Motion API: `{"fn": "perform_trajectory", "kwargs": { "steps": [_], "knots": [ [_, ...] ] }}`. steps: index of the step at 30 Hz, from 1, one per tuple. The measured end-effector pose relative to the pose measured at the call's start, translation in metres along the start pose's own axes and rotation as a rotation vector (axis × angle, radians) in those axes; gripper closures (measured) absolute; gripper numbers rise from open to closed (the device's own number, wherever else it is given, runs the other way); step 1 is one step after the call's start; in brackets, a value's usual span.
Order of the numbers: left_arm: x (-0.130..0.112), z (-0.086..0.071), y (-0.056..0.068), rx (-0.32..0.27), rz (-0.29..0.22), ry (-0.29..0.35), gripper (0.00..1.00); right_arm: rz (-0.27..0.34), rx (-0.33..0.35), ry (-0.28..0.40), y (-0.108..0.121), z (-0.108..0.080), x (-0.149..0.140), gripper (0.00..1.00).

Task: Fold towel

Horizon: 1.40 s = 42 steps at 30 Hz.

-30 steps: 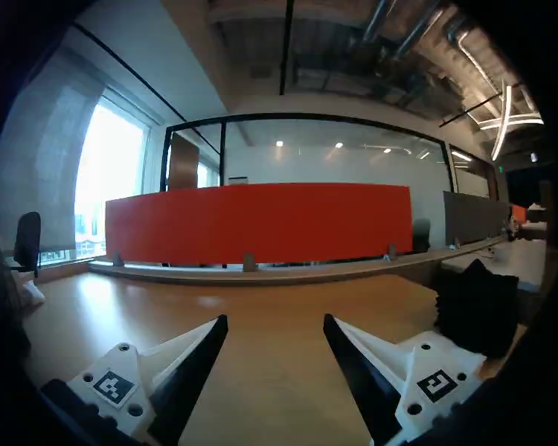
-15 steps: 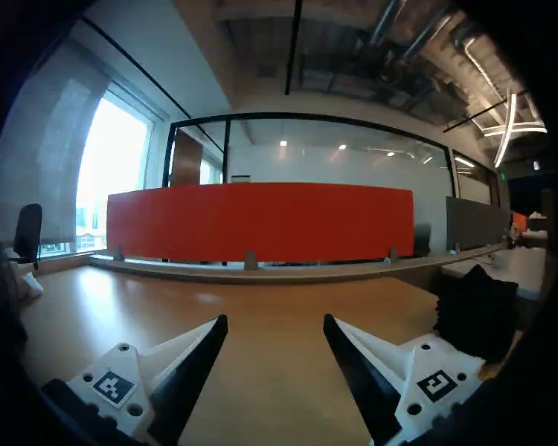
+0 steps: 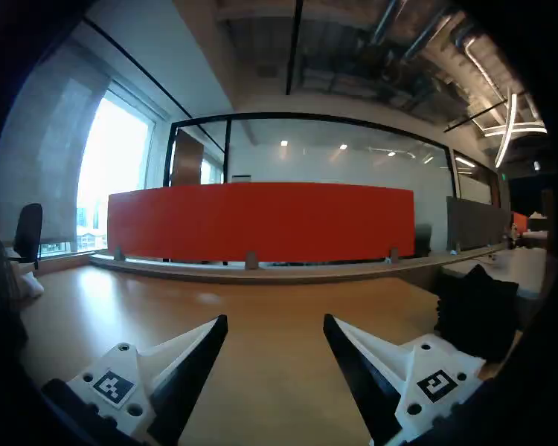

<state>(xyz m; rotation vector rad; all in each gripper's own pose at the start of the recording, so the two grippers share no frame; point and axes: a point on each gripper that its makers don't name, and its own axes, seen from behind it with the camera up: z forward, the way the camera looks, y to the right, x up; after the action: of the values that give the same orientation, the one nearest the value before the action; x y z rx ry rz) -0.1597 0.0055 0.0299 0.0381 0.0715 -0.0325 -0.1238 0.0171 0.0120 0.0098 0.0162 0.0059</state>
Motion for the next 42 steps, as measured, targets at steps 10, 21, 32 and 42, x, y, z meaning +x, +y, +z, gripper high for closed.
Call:
{"fn": "perform_trajectory", "kwargs": {
  "steps": [10,21,32,42],
  "knots": [
    [0.0021,-0.0003,0.0005,0.0,0.0,-0.001,0.04,0.0,0.0,0.0,0.0002,-0.0001,-0.0001,0.0],
    [0.0046,-0.0013,0.0005,0.0,0.0,-0.002,0.04,0.0,0.0,0.0,0.0003,0.0002,-0.0002,0.0],
    [0.006,-0.0026,0.0003,0.0,0.0,-0.002,0.04,0.0,0.0,0.0,-0.0001,0.0001,0.0,0.0],
    [0.0058,-0.0021,0.0003,0.0,-0.001,-0.002,0.04,0.0,0.0,0.0,-0.0003,0.0001,-0.0001,0.0]
  ]
}}
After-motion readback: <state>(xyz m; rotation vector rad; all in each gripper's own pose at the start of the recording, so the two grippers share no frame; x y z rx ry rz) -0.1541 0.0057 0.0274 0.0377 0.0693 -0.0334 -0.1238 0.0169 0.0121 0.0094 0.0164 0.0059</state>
